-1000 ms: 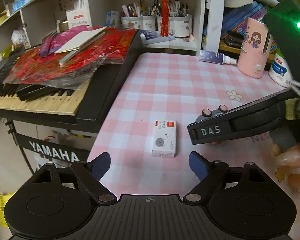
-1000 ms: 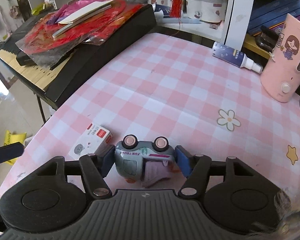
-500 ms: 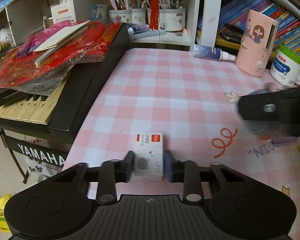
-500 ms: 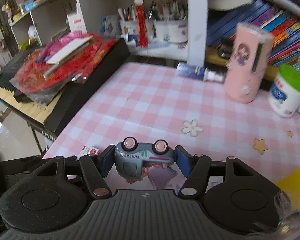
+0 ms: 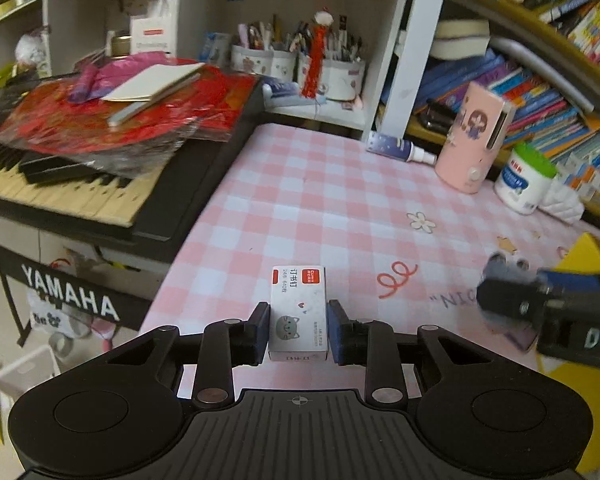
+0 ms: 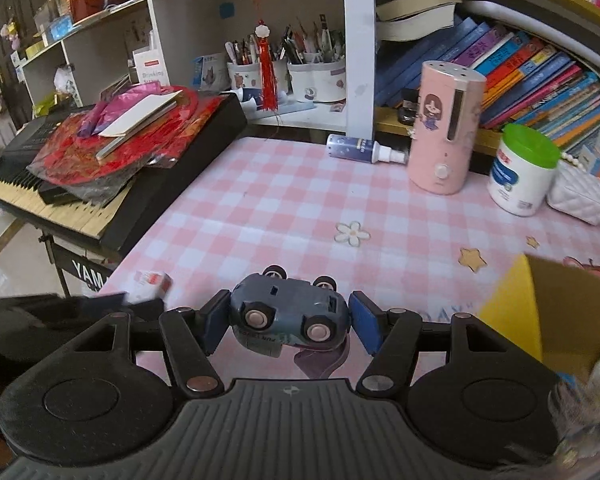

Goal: Organize objects

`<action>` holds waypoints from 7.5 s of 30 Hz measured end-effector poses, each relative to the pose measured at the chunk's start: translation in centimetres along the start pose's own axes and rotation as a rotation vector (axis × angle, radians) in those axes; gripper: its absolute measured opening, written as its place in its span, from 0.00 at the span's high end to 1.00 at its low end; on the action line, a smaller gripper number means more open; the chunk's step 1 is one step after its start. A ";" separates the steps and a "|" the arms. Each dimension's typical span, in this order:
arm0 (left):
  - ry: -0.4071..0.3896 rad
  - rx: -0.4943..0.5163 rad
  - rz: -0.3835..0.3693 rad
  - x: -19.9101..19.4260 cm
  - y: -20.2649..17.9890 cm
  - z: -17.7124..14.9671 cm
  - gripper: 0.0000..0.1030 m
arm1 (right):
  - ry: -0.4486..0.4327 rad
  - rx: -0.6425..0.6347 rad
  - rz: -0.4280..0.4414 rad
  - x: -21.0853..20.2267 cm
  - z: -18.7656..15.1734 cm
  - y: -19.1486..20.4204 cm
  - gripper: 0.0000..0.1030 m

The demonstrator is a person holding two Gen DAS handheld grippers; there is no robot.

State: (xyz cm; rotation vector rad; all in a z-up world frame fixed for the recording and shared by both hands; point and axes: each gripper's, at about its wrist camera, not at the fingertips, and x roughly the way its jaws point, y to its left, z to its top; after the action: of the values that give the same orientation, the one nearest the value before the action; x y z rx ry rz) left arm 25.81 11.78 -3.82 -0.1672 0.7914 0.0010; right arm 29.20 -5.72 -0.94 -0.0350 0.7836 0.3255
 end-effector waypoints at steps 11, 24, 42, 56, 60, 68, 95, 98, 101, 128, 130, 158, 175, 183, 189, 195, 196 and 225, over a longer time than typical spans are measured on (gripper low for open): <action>-0.021 -0.039 -0.060 -8.2 2.0 -4.6 0.73 | -0.004 0.030 -0.026 -5.2 -4.4 1.8 0.41; -0.053 -0.010 -0.073 -16.7 4.1 -11.7 0.73 | 0.029 0.010 -0.046 -11.9 -13.2 7.4 0.41; -0.006 0.127 -0.256 -20.3 1.2 -16.7 0.73 | 0.036 0.183 -0.181 -19.9 -22.0 7.5 0.41; 0.038 0.288 -0.407 -19.1 -6.2 -17.3 0.73 | 0.020 0.345 -0.332 -23.8 -25.2 2.0 0.41; 0.046 0.316 -0.425 -18.7 -8.1 -17.2 0.73 | 0.013 0.371 -0.354 -24.5 -25.6 0.3 0.41; 0.046 0.343 -0.429 -18.0 -11.1 -16.6 0.73 | 0.009 0.392 -0.359 -24.7 -25.3 -2.3 0.41; -0.127 0.348 -0.347 -11.3 -26.3 -8.6 0.73 | -0.271 0.319 -0.360 -27.4 -15.6 -18.3 0.41; -0.102 0.358 -0.288 -9.2 -27.7 -8.1 0.73 | -0.270 0.297 -0.327 -26.5 -14.3 -20.3 0.41; -0.080 0.368 -0.245 -7.7 -28.6 -8.1 0.73 | -0.258 0.268 -0.285 -25.3 -13.4 -21.4 0.41; -0.244 0.339 -0.093 -11.7 -28.7 -9.2 0.38 | -0.134 0.186 -0.099 -18.2 -12.8 -24.1 0.41; -0.266 0.321 -0.080 -12.8 -28.0 -9.4 0.31 | -0.126 0.172 -0.082 -17.4 -12.6 -23.8 0.41; -0.309 0.051 0.114 -16.9 -19.2 -10.4 0.10 | -0.157 -0.039 -0.056 -13.7 -10.1 -17.1 0.27; -0.272 0.072 0.092 -19.7 -16.9 -13.7 0.01 | -0.223 0.218 -0.328 -23.2 -18.0 -11.7 0.09; -0.207 0.147 0.070 -20.5 -17.5 -16.4 0.01 | -0.123 0.219 -0.335 -24.1 -21.7 -8.8 0.01; -0.202 0.133 0.044 -21.3 -16.9 -17.3 0.00 | -0.132 0.250 -0.380 -25.8 -23.3 -8.1 0.00; -0.169 0.177 0.025 -21.8 -16.4 -18.8 0.00 | -0.136 0.276 -0.420 -27.1 -24.7 -7.5 0.00; -0.166 0.182 0.030 -21.8 -16.1 -19.0 0.00 | -0.133 0.278 -0.420 -27.2 -24.9 -7.4 0.00; -0.154 0.156 0.081 -23.1 -12.8 -19.8 0.00 | -0.165 0.225 -0.359 -27.2 -25.0 -3.6 0.00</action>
State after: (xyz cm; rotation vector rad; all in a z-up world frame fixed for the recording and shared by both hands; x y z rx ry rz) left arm -3.65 -2.40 0.78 0.0134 0.6410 0.0284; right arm -4.90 -20.39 -0.02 0.0617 0.6321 -0.1001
